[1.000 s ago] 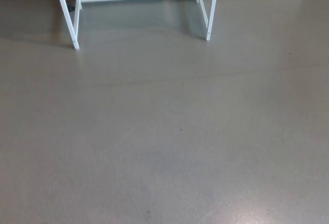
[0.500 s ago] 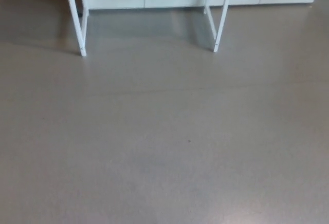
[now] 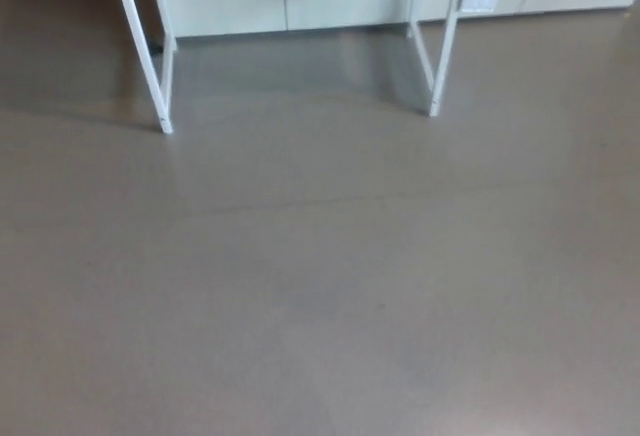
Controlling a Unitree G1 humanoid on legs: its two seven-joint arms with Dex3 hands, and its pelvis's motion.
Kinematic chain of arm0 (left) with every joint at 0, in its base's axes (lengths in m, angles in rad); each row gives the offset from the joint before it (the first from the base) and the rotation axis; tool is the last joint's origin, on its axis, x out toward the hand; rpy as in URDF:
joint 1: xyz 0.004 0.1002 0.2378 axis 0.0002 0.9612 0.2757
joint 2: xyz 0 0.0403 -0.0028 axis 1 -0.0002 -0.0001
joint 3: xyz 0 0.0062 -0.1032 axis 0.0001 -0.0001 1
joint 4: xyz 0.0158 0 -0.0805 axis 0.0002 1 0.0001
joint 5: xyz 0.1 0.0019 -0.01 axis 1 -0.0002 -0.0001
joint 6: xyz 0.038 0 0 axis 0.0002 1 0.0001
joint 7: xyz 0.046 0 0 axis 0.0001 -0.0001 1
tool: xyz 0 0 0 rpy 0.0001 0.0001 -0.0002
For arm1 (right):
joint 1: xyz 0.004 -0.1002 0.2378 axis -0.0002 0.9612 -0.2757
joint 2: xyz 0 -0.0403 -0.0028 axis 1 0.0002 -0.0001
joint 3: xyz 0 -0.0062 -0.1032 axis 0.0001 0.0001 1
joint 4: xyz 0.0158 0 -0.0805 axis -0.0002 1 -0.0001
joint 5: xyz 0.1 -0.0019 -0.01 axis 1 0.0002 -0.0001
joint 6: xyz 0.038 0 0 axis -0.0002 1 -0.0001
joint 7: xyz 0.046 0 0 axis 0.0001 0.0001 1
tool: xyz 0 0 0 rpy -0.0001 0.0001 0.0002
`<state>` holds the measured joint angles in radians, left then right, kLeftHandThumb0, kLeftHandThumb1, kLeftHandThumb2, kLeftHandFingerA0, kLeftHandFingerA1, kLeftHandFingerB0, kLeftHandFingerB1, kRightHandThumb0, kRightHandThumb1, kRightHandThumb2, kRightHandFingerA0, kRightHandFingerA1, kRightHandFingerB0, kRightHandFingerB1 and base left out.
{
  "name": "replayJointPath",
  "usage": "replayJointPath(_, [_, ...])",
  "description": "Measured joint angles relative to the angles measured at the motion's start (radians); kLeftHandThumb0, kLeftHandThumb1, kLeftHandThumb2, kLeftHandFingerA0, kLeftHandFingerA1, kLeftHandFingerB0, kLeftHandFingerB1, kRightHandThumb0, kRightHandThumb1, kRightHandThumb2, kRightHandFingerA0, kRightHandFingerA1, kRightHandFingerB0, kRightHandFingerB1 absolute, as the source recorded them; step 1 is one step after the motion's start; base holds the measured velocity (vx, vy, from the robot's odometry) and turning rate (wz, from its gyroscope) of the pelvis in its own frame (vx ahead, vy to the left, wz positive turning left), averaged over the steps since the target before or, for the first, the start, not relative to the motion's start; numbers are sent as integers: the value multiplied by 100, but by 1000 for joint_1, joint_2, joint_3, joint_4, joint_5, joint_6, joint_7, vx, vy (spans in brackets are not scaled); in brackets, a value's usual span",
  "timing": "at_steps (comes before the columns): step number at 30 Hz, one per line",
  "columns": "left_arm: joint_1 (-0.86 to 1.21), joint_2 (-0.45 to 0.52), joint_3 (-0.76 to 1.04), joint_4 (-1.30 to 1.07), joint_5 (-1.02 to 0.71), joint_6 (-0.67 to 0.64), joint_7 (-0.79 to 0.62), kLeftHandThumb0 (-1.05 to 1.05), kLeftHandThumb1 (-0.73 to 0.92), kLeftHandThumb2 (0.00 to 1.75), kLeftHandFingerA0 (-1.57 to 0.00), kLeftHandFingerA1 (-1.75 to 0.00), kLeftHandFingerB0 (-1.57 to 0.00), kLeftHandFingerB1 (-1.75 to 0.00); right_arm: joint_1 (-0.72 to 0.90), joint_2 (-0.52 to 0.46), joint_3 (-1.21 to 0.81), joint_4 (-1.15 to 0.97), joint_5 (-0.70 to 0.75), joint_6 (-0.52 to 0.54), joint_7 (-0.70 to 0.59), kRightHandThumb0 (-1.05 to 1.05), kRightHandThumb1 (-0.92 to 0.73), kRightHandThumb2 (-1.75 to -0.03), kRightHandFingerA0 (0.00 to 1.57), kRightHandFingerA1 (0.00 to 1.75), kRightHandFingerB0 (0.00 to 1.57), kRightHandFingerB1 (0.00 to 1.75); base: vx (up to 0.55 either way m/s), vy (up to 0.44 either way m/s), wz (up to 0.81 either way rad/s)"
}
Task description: The robot walks towards a desk on which a file tray is kept in the middle and a stapler is kept to its right. The robot lifts the stapler using its right hand and places it on the file tray.
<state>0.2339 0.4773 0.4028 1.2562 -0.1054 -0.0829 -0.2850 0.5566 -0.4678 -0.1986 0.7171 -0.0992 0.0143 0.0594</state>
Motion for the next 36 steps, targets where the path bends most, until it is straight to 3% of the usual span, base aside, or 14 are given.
replayJointPath(1, [-1, 0, -1, -3, 0, 0, -2, -78, 55, 125, -17, -78, -3, -62, 9, -8, 3, -34, -6, 9, -1, -105, -78, -109, 6, 30, 0, 0, 261, -121, -1])
replayJointPath(3, [-3, -1, -1, -1, 0, 0, -2, -79, 54, 125, -21, -81, -5, -64, 18, -15, 4, -75, -12, 17, -3, -105, -78, -108, 11, 23, 0, 0, 293, -84, 1])
replayJointPath(5, [-3, -1, 1, 3, 0, 1, -1, -77, 53, 124, -22, -81, -4, -64, 16, -14, 2, -72, -12, 17, -3, -88, -70, -96, 8, 38, 0, 1, 256, 2, -4])
replayJointPath(6, [-3, -1, 2, 5, 0, 1, -1, -77, 53, 122, -24, -81, -5, -64, 12, -14, 2, -59, -12, 16, -3, -105, -82, -111, 13, 15, 0, 1, 251, 41, -5])
replayJointPath(7, [-2, -1, 2, 7, 0, 1, 1, -76, 54, 123, -24, -80, -3, -64, 11, -14, 1, -48, -11, 18, -3, -105, -83, -111, 5, 29, 0, 0, 242, 80, -14])
replayJointPath(10, [-4, -1, -5, 13, 3, 2, 10, -75, 55, 124, -21, -79, -3, -63, 22, -10, -7, -62, -8, 27, -2, -105, -82, -110, 10, 16, 0, 1, 295, 132, -22])
replayJointPath(12, [-6, -1, -6, 14, 3, 2, 12, -76, 54, 124, -22, -80, -3, -64, 25, -3, -16, -53, -3, 24, 1, -89, -71, -97, 7, 40, 0, 0, 398, 227, -12])
replayJointPath(13, [-7, -2, -6, 15, 3, 2, 12, -76, 53, 124, -25, -82, -2, -64, 29, -2, -19, -53, -2, 22, 1, -102, -85, -116, 12, 45, 0, 4, 444, 192, -11])
replayJointPath(14, [-17, -5, -9, 14, 3, 3, 14, -77, 53, 124, -26, -82, -3, -63, 34, 0, -12, -61, -6, 20, -2, -86, -72, -98, 7, 42, 0, 0, 413, 304, -71])
replayJointPath(15, [-18, 4, -9, 13, 3, 2, 17, -78, 54, 124, -26, -83, -3, -64, 33, 1, -2, -71, -10, 19, -1, -102, -83, -115, 12, 44, 0, 3, 383, 276, -52])
replayJointPath(23, [-23, 10, -17, 9, 3, 2, 23, -78, 52, 123, -23, -80, -3, -62, 38, 4, -2, -48, -11, 14, 0, -105, -82, -115, 6, 15, 0, 2, 282, 136, 1])
replayJointPath(28, [-12, 10, -18, 9, 3, 3, 30, -77, 60, 124, -30, -89, -10, -71, 43, 4, -3, -53, -11, 12, 1, -104, -84, -113, 12, 33, 0, 0, 396, -70, 18])
replayJointPath(34, [-17, 5, -27, 11, 5, -3, 39, -83, 53, 124, -27, -85, -7, -68, 15, -3, -1, -32, -12, 0, 1, -105, -83, -110, 9, 14, 0, 0, 417, -130, 13])
replayJointPath(36, [-9, 5, -31, 13, 5, -3, 40, -79, 59, 122, -28, -90, -9, -71, 9, -3, -4, -19, -10, -7, 1, -103, -82, -110, 14, 21, 0, 1, 292, -55, -6])
